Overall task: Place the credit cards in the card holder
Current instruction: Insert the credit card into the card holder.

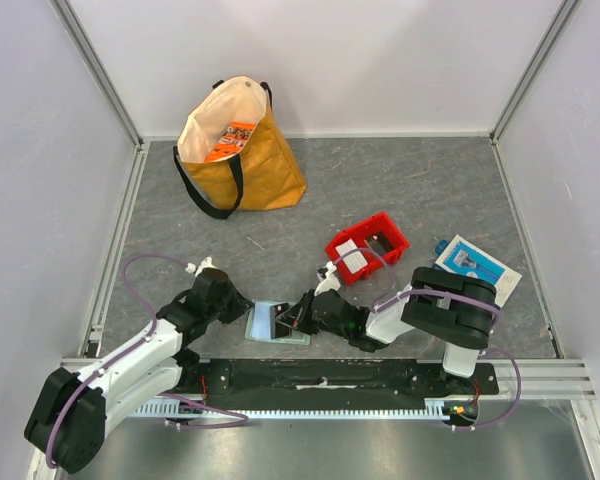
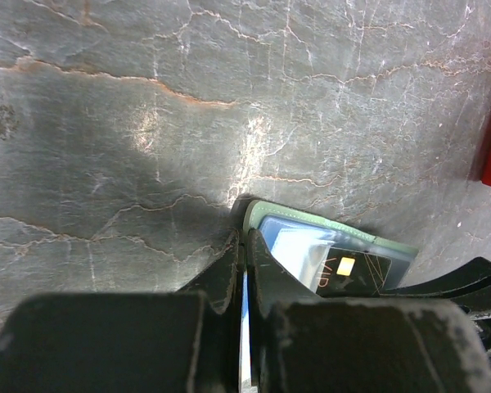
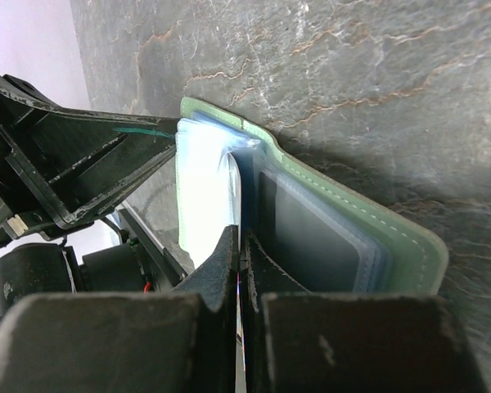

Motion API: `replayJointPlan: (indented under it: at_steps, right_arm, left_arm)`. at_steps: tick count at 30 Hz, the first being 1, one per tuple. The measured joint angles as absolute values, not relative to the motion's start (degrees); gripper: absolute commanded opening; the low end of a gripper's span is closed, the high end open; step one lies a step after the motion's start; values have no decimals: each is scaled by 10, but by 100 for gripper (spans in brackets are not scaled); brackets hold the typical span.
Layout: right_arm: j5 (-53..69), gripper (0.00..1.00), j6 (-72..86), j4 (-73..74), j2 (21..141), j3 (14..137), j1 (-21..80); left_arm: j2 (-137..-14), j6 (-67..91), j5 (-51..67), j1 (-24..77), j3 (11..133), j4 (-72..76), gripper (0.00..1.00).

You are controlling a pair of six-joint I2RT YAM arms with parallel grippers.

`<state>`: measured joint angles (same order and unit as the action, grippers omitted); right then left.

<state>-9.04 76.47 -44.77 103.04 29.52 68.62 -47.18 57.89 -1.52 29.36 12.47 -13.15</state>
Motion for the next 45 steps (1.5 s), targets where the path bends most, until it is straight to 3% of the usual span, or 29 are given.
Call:
replayJointPlan:
  at_steps: [2, 6, 10, 13, 16, 24, 45]
  right_arm:
    - [-90, 0, 771, -455, 1038, 298, 686]
    - [-89, 10, 785, -470, 1053, 304, 686]
    - [-86, 30, 788, -457, 1055, 313, 686]
    - [-91, 54, 779, -420, 1029, 316, 688]
    - [-103, 63, 759, -356, 984, 321, 691]
    - [-128, 62, 700, -167, 957, 403, 695]
    - [-175, 67, 662, 64, 997, 546, 715]
  left_arm:
    - [-471, 579, -15, 294, 125, -131, 2]
    - [-471, 579, -15, 294, 124, -132, 2]
    - [-467, 579, -16, 294, 124, -134, 2]
    - [-464, 579, -16, 294, 124, -136, 2]
    - [-464, 579, -14, 294, 124, -138, 2]
    - [-464, 579, -12, 294, 124, -138, 2]
    - [-463, 579, -12, 294, 123, -139, 2]
